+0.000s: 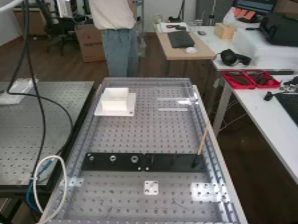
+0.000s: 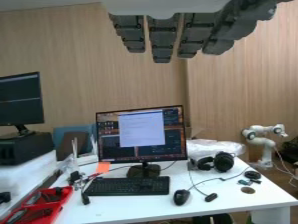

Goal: Grab the larger nut and place it in the white container

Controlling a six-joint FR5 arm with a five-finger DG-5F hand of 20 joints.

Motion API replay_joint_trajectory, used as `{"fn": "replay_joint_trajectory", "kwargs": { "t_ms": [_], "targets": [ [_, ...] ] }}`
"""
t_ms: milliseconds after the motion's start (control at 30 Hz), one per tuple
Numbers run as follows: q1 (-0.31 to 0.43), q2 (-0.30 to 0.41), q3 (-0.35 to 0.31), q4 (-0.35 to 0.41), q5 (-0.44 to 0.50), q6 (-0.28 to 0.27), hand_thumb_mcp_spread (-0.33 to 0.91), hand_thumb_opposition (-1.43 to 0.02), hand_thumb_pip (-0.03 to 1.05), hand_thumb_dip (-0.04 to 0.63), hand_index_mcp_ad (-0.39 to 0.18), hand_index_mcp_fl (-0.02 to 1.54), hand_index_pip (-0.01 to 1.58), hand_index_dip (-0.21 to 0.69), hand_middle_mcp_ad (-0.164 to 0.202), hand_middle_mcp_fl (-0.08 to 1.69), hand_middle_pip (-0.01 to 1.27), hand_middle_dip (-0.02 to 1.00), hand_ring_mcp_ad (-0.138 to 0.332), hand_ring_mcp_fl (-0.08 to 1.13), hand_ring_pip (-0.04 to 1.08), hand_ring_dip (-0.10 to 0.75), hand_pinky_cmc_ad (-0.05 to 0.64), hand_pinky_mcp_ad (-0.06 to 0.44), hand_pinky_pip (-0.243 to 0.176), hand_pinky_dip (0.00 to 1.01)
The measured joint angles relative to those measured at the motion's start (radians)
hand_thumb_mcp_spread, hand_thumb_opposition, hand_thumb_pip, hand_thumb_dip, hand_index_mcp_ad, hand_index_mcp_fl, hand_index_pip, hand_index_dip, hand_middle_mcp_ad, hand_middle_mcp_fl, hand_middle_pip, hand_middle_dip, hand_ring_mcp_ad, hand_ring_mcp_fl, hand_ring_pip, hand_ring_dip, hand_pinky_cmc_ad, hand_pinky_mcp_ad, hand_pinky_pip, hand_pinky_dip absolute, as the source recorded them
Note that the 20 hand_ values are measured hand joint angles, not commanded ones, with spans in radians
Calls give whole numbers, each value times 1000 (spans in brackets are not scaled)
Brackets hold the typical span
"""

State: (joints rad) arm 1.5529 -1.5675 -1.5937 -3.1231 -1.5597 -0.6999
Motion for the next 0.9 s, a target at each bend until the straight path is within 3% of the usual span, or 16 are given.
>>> {"fn": "replay_joint_trajectory", "kwargs": {
  "t_ms": [133,233,267,467,667,900],
  "targets": [
    [-2,2,-5,2,0,3,9,-19,24,0,10,21,2,16,58,63,16,24,54,0,16,14,44,42,-10,17],
    [-2,2,-6,2,-2,2,141,-258,304,19,12,23,31,16,61,24,70,37,65,3,26,17,65,61,-12,122],
    [-2,2,-6,2,-2,3,176,-342,321,19,12,17,37,16,58,16,77,59,66,5,38,17,96,84,-10,169],
    [-2,2,-6,1,-4,5,182,-590,321,23,12,19,66,16,58,17,119,112,162,5,73,19,215,185,-35,307],
    [-2,4,-14,8,-1,8,182,-648,358,17,16,23,84,16,70,26,122,127,202,14,94,28,284,220,-61,367],
    [-2,13,-47,27,19,8,182,-682,358,17,24,23,82,16,87,44,141,140,216,12,99,35,295,229,-75,387]
  ]
}}
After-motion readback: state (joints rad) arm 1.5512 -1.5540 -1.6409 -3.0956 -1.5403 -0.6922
